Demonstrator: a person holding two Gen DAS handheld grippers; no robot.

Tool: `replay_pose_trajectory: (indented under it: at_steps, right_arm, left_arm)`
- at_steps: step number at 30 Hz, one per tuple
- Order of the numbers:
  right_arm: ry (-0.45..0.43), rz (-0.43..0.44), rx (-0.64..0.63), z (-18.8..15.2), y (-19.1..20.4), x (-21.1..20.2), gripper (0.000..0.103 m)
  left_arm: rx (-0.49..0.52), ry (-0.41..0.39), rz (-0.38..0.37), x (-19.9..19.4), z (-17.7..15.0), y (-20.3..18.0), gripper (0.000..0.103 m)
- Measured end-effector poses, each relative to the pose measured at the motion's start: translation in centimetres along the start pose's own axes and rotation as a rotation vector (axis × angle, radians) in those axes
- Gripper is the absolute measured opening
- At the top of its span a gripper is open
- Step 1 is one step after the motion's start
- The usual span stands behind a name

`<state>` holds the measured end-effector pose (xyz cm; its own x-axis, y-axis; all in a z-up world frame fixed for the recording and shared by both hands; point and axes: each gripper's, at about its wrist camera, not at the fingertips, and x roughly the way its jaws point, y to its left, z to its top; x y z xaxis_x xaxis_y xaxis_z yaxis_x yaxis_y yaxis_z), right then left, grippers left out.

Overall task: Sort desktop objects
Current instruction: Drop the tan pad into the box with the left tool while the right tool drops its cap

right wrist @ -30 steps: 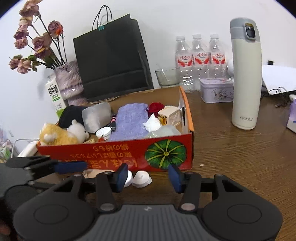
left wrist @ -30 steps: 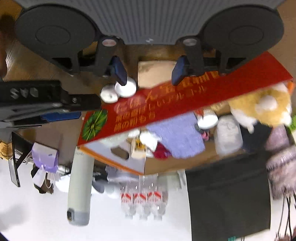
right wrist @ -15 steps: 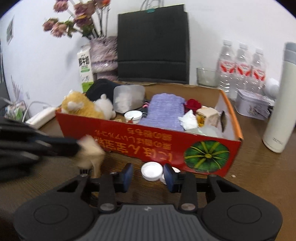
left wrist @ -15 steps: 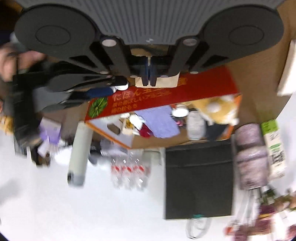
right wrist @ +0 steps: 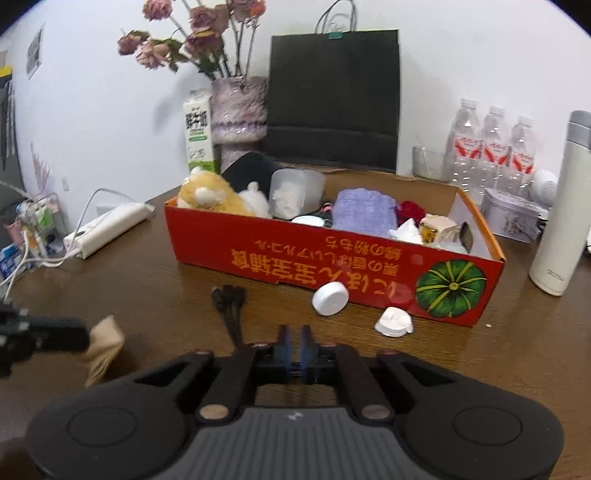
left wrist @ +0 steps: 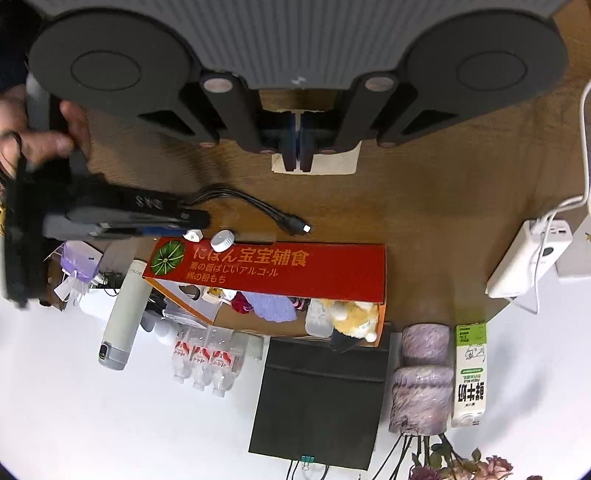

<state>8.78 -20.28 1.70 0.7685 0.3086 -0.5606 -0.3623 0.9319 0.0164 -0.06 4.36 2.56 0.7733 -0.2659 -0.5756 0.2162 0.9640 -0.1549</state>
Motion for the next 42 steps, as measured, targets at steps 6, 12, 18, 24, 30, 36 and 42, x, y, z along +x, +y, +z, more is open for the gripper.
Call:
replay_pose_trajectory:
  at_steps: [6, 12, 18, 24, 30, 36, 42]
  right_arm:
    - [0.058, 0.052, 0.032, 2.8, -1.5, 4.7, 0.039]
    - [0.068, 0.030, -0.001, 1.8, -0.7, 5.3, 0.009]
    - [0.002, 0.008, 0.012, 1.2, -0.1, 1.8, 0.009]
    - [-0.057, 0.060, 0.043, -2.2, 1.1, -5.9, 0.009]
    - [-0.112, 0.043, 0.024, -5.7, 2.0, -12.0, 0.009]
    - [-0.183, 0.012, 0.044, -4.1, 1.0, -14.4, 0.009]
    - [-0.314, -0.046, 0.041, 2.7, -2.1, -14.5, 0.009]
  left_arm:
    - [-0.006, 0.018, 0.024, 0.8, -0.2, 0.1, 0.003]
    - [-0.007, 0.036, 0.023, 1.4, -0.5, 0.1, 0.003]
    - [0.006, 0.017, 0.015, 0.7, -0.3, -0.7, 0.003]
    - [0.057, 0.001, -0.001, -1.3, -1.3, -3.3, 0.003]
    - [0.030, -0.092, -0.045, -4.8, -1.1, -4.9, 0.003]
    - [0.039, -0.174, -0.045, -6.3, 3.0, -5.2, 0.003]
    - [0.157, -0.266, 0.018, -3.2, 11.9, -5.7, 0.003]
